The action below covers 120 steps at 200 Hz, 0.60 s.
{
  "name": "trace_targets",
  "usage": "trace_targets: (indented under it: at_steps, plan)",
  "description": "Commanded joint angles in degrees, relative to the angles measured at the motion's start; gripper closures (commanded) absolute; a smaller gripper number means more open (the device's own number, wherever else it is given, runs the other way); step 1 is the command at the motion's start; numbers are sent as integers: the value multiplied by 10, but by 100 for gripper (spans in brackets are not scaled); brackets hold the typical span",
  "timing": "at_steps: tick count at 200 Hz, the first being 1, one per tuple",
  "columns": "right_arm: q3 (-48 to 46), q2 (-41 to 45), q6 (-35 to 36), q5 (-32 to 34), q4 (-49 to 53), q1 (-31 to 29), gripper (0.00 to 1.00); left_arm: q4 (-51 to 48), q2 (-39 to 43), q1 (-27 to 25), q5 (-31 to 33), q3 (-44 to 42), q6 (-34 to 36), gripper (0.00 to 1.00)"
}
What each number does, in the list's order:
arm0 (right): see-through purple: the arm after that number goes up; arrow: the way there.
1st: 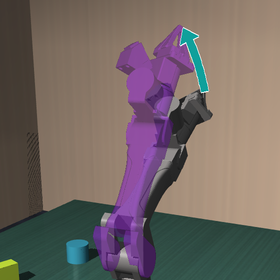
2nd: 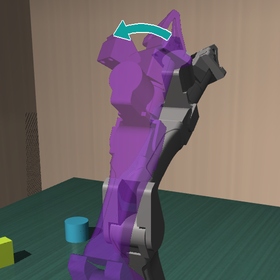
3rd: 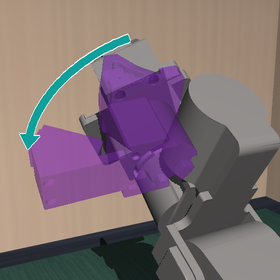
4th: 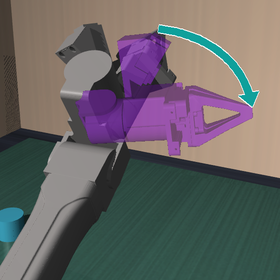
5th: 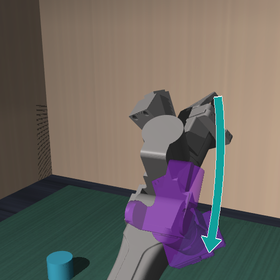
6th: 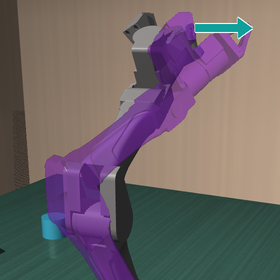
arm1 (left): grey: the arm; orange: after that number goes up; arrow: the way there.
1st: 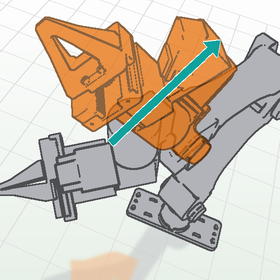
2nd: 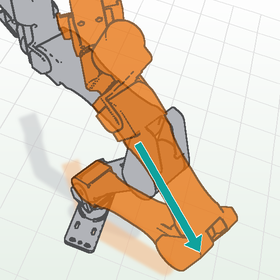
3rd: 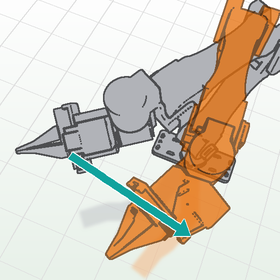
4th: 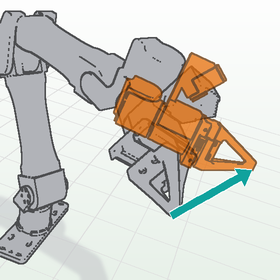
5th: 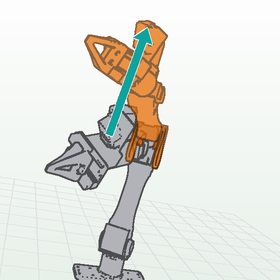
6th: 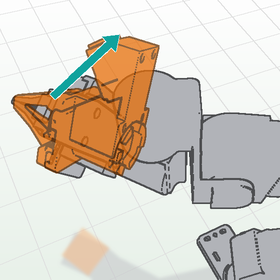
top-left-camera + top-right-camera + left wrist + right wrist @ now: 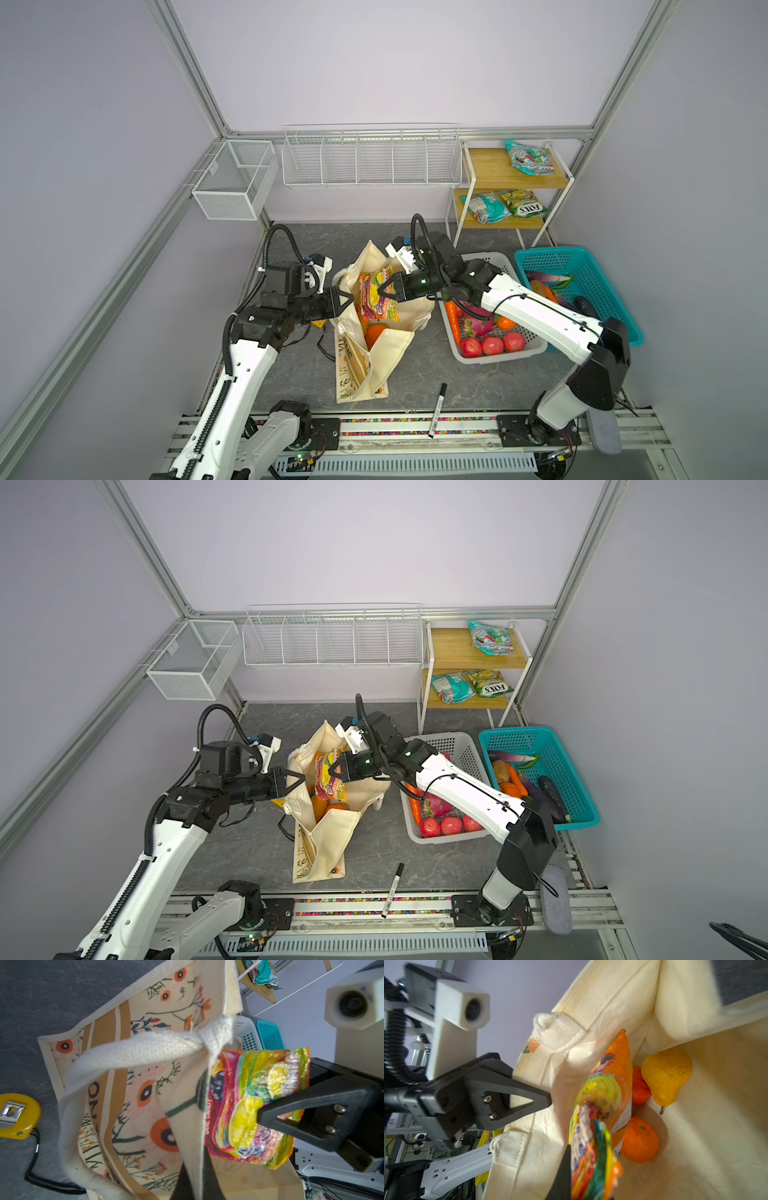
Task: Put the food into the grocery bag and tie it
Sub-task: 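Carry the candy bag with the right gripper down into the tote bag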
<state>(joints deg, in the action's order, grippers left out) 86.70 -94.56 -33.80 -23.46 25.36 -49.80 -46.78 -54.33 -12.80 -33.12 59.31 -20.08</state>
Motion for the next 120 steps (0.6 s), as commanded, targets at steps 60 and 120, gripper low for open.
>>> trace_targets:
  at_steps: [60,120]
  plan:
    - [37,-116,1,18,-59,-51,88,2,27,16,-31,21,21,100]
    - [48,-105,30,77,-9,-58,47,7,38,22,-33,10,20,100]
